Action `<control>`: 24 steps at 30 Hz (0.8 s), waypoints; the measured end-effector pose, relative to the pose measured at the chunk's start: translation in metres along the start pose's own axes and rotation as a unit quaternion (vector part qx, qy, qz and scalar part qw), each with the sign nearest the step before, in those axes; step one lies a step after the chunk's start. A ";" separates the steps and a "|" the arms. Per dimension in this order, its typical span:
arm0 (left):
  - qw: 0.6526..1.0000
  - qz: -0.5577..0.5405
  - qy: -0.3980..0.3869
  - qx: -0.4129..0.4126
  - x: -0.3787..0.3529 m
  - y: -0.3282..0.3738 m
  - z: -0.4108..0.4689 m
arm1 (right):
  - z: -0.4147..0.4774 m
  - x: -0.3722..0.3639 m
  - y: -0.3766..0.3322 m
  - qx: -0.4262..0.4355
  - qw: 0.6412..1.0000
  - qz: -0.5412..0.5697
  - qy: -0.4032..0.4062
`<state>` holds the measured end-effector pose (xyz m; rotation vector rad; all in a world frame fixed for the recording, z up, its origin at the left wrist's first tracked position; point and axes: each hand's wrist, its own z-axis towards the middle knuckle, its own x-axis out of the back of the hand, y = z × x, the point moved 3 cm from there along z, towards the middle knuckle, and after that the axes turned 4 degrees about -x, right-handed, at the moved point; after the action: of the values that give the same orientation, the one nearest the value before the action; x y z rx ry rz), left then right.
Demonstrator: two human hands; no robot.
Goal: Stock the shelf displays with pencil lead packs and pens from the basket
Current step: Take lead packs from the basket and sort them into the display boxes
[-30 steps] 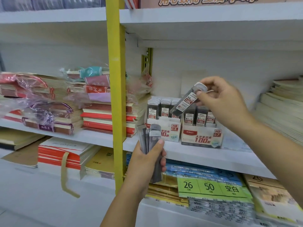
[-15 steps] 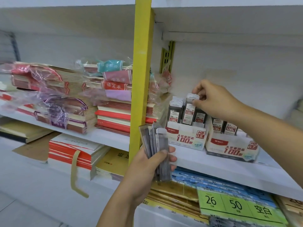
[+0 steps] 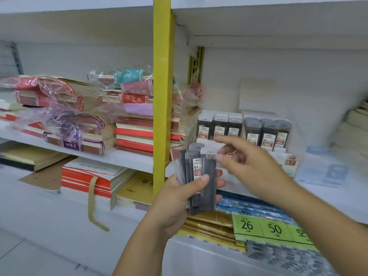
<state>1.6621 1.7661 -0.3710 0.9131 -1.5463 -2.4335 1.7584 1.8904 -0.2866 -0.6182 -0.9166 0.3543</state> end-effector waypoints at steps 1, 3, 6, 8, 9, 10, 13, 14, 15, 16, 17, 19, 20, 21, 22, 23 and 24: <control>1.000 0.010 -0.009 0.005 -0.004 -0.001 -0.002 | -0.009 -0.006 0.004 -0.017 0.998 0.053 -0.022; 0.999 0.026 -0.024 0.017 -0.011 -0.004 -0.005 | -0.021 -0.009 0.013 -0.044 0.988 0.146 -0.020; 0.998 0.036 -0.033 0.046 -0.019 -0.009 -0.011 | -0.033 -0.005 0.024 -0.075 0.967 0.244 0.003; 0.996 0.052 -0.031 0.069 -0.020 -0.014 -0.015 | -0.038 -0.002 0.029 -0.089 0.959 0.271 0.001; 0.995 0.055 -0.033 0.079 -0.021 -0.016 -0.017 | -0.039 0.000 0.031 -0.092 0.957 0.275 -0.002; 0.994 0.055 -0.033 0.088 -0.021 -0.019 -0.018 | -0.040 0.003 0.032 -0.097 0.957 0.275 -0.002; 0.992 0.049 -0.021 0.110 -0.023 -0.023 -0.022 | -0.040 0.011 0.035 -0.108 0.963 0.245 0.022; 0.992 0.054 -0.016 0.112 -0.024 -0.024 -0.022 | -0.040 0.014 0.037 -0.107 0.966 0.236 0.025; 0.992 0.063 -0.010 0.111 -0.024 -0.025 -0.023 | -0.041 0.017 0.038 -0.105 0.966 0.235 0.018; 0.991 0.075 -0.005 0.108 -0.024 -0.026 -0.022 | -0.042 0.019 0.039 -0.105 0.963 0.246 0.009; 0.991 0.087 -0.003 0.104 -0.025 -0.026 -0.022 | -0.043 0.021 0.040 -0.108 0.960 0.258 0.005; 0.989 0.110 -0.008 0.100 -0.026 -0.026 -0.023 | -0.046 0.026 0.041 -0.113 0.957 0.265 0.021; 0.988 0.115 -0.013 0.099 -0.027 -0.026 -0.023 | -0.047 0.028 0.042 -0.115 0.956 0.269 0.035; 0.988 0.117 -0.015 0.098 -0.029 -0.026 -0.023 | -0.048 0.029 0.043 -0.117 0.952 0.279 0.048; 0.988 0.116 -0.016 0.097 -0.030 -0.026 -0.023 | -0.050 0.030 0.043 -0.119 0.948 0.290 0.057; 0.988 0.115 -0.015 0.098 -0.031 -0.026 -0.022 | -0.051 0.031 0.044 -0.120 0.945 0.299 0.064; 0.988 0.114 -0.014 0.099 -0.031 -0.027 -0.022 | -0.052 0.032 0.044 -0.119 0.943 0.302 0.067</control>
<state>1.7049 1.7743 -0.3871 0.6881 -1.8163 -2.1738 1.8176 1.9237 -0.3183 -1.1375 -0.6244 0.7473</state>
